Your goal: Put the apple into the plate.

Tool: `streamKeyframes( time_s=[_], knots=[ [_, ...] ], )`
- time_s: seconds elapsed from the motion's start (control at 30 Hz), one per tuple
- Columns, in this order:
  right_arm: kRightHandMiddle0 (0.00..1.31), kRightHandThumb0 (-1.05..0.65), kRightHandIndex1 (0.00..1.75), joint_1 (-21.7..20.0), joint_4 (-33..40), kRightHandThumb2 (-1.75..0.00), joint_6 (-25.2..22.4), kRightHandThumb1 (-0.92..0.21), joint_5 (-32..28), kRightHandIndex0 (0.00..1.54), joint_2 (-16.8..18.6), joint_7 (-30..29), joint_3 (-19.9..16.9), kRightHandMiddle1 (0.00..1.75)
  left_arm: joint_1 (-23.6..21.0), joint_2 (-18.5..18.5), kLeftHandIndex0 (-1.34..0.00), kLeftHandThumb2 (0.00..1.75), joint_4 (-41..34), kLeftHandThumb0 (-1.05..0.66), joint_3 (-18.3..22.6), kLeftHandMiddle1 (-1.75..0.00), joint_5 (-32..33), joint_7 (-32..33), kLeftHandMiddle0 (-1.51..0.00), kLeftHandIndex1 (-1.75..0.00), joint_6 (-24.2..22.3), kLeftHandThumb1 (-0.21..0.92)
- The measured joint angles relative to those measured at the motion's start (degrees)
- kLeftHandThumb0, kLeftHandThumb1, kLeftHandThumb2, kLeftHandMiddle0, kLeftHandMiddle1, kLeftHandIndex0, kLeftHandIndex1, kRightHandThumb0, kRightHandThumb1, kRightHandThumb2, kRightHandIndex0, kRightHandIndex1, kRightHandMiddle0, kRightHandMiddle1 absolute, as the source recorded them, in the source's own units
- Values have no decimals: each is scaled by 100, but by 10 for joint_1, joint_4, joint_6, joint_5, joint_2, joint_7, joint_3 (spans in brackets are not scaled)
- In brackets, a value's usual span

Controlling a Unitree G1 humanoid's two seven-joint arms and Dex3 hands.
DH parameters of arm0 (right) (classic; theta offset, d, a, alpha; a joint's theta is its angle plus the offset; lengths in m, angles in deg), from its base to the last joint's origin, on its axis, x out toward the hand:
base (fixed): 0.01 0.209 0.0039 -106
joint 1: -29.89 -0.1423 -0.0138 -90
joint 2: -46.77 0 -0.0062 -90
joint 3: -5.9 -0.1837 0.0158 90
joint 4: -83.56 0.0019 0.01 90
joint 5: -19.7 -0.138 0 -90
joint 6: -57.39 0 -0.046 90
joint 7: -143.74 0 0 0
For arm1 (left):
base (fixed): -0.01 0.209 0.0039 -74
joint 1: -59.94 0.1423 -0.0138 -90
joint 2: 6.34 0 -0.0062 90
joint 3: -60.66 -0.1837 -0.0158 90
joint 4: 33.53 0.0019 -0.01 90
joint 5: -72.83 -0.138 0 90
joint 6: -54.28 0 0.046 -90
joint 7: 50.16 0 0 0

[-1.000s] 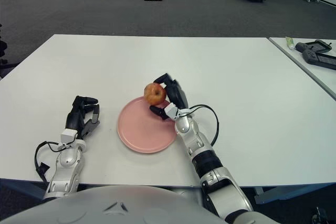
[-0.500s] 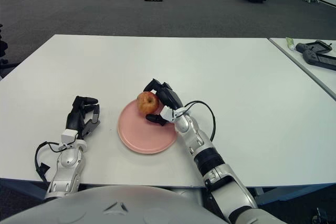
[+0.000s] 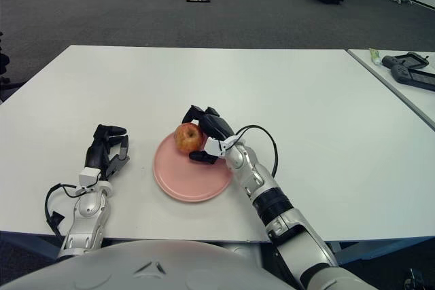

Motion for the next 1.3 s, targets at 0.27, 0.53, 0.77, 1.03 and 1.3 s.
streamKeyframes(
  time_s=[0.27, 0.53, 0.77, 1.03, 1.3],
  knots=[
    [23, -25, 160, -2, 19, -112, -10, -45, 20, 39, -18, 18, 13, 152, -1, 0, -23, 61, 3, -35, 0, -149, 1, 0, -48, -175, 6, 86],
    [1, -72, 73, -5, 34, -81, -16, -58, 16, 2, -39, 68, 16, 92, -1, 0, -23, 62, 4, -36, 0, -148, 1, 0, -48, -175, 5, 85],
    [0, -83, 5, 11, 38, -73, 18, -51, -15, 0, -58, 111, 16, 31, -3, 3, -23, 62, 2, -35, 0, -149, 0, 0, -47, -175, -2, 85],
    [0, -87, 0, 57, 130, -66, 9, -45, -92, 0, -101, 206, -13, 2, -4, 5, -23, 61, 2, -35, 0, -149, 0, 0, -46, -175, -2, 86],
    [0, -89, 0, 75, 162, -64, -24, -40, -176, 0, -105, 281, -34, 0, -6, 6, -23, 60, 3, -35, 1, -148, 0, 0, -47, -175, -2, 87]
  ],
)
